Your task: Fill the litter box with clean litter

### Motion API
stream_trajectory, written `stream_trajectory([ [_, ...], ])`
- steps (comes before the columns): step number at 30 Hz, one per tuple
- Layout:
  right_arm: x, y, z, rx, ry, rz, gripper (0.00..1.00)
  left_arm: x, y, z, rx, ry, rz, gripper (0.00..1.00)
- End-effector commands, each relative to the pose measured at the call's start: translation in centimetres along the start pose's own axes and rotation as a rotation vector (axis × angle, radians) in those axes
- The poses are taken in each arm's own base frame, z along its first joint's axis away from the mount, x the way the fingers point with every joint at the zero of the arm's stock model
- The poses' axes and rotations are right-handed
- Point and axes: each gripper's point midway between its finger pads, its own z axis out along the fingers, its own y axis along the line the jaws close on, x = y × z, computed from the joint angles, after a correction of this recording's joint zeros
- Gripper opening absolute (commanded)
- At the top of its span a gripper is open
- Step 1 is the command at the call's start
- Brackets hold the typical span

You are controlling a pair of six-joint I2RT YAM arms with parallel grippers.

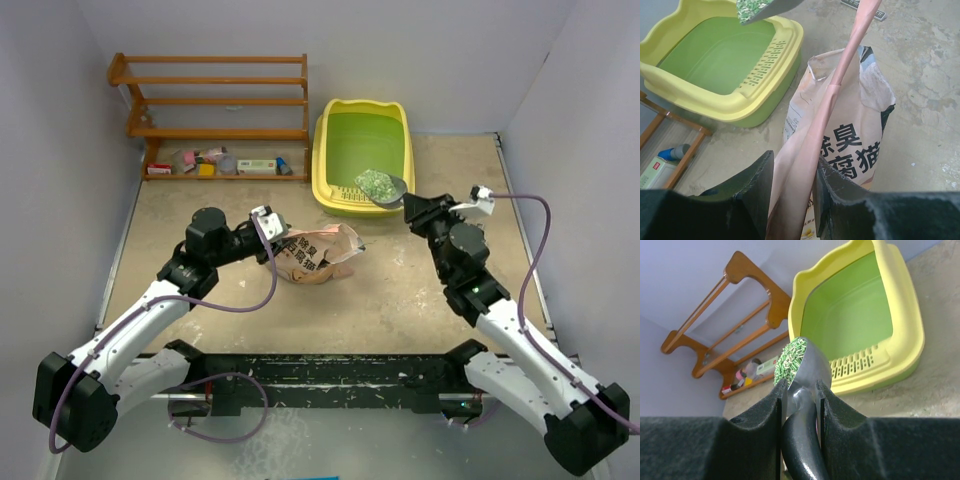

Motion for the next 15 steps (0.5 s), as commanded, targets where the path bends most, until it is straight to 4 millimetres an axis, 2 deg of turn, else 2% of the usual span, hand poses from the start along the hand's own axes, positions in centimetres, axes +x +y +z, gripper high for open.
stream_trajectory([
  [1, -6.7, 4.4, 1.4, -0.090, -0.192, 0.061, 0.00, -1.4, 0.3, 0.1, -0.002, -0.046, 0.019, 0.39],
  [8, -8.3, 4.2, 4.6, -0.025, -0.164, -0.016, 0.00, -1.7, 0.3, -0.1, -0.005, -0.053, 0.022, 0.39],
  [15, -9.4, 5.0, 8.6, -0.009, -0.095, -0.086, 0.00, -1.8, 0.2, -0.2, -0.004, -0.057, 0.024, 0.39],
])
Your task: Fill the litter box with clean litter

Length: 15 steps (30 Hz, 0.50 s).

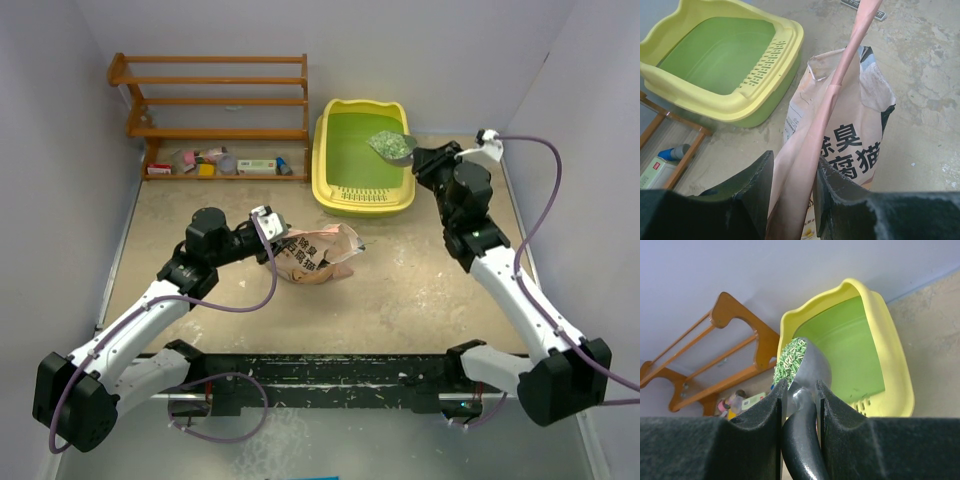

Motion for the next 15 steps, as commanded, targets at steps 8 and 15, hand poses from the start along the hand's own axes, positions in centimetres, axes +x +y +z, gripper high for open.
stream_trajectory([
  [8, -5.8, 5.4, 5.0, -0.116, -0.029, -0.083, 0.00, -2.0, 0.2, -0.2, -0.002, -0.062, 0.025, 0.39],
  [15, -7.0, 5.0, 7.8, -0.103, -0.016, -0.109, 0.00, -2.1, 0.1, -0.2, 0.003, -0.066, 0.026, 0.40],
])
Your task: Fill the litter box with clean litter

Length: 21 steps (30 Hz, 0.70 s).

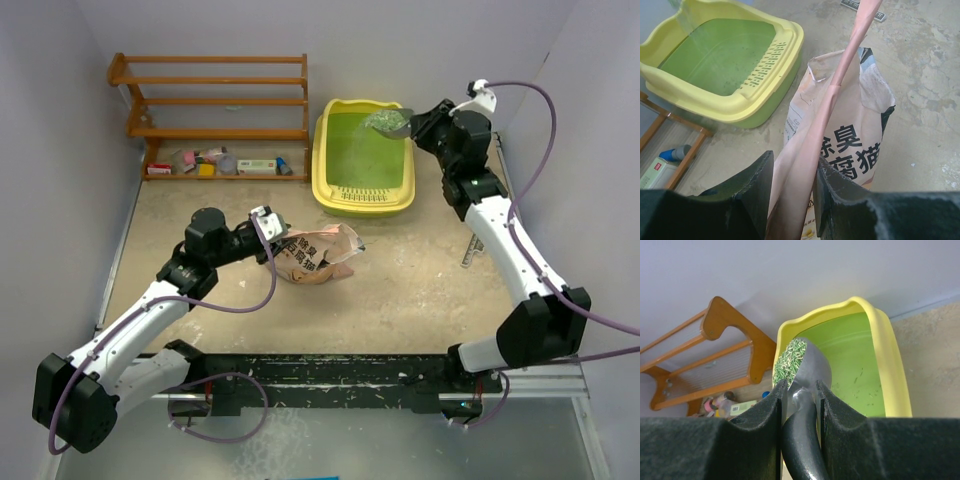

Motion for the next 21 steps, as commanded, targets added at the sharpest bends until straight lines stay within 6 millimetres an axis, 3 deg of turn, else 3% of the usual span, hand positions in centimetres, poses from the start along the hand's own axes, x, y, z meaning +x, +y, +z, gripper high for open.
stream_trajectory([
  [1, -5.4, 2.5, 0.2, -0.082, -0.112, -0.010, 0.00, -1.9, 0.1, -0.1, 0.006, -0.062, 0.022, 0.40],
  [10, -6.3, 2.6, 2.2, -0.074, -0.042, -0.120, 0.00, -1.7, 0.0, 0.0, 0.009, -0.056, 0.017, 0.40],
  [21, -7.7, 1.9, 2.4, -0.015, -0.025, -0.271, 0.00, -1.5, 0.0, 0.1, 0.012, -0.051, 0.015, 0.40],
])
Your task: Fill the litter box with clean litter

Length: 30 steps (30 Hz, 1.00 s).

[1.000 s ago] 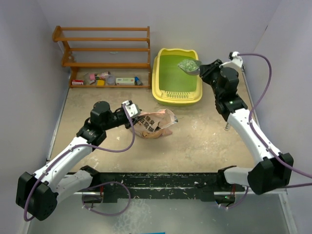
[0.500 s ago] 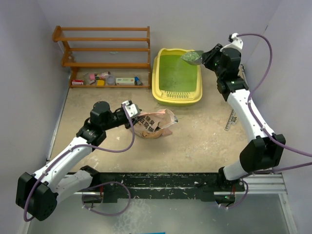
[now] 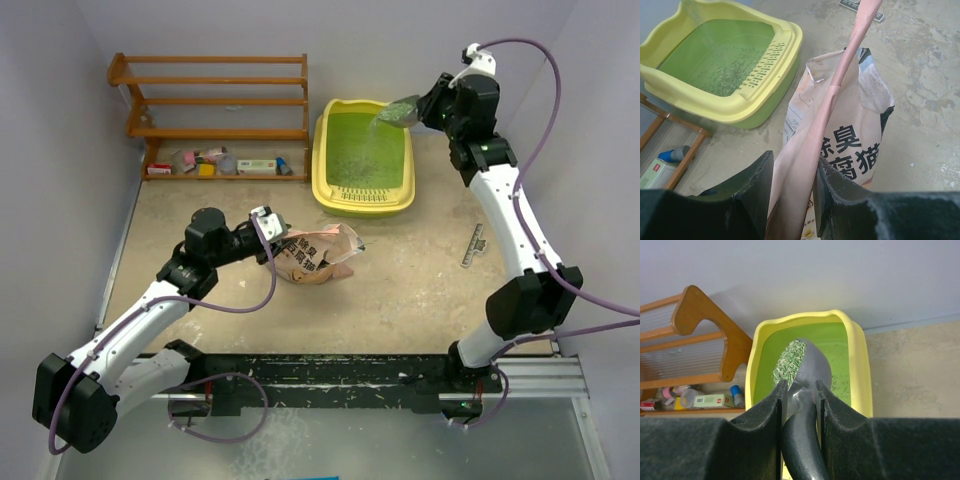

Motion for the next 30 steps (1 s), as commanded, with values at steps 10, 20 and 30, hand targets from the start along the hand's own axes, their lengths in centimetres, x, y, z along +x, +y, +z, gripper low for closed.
stream_trajectory([
  [10, -6.5, 1.5, 0.0, -0.017, -0.075, -0.215, 0.00, -1.3, 0.0, 0.2, 0.012, -0.046, 0.012, 0.40],
  [20, -6.5, 1.2, 2.3, -0.010, -0.052, -0.396, 0.00, -1.0, 0.1, 0.3, 0.009, -0.036, 0.009, 0.40],
  [30, -3.9, 4.2, 2.9, -0.102, -0.021, -0.692, 0.00, -0.9, 0.1, 0.4, 0.013, -0.034, 0.008, 0.40],
])
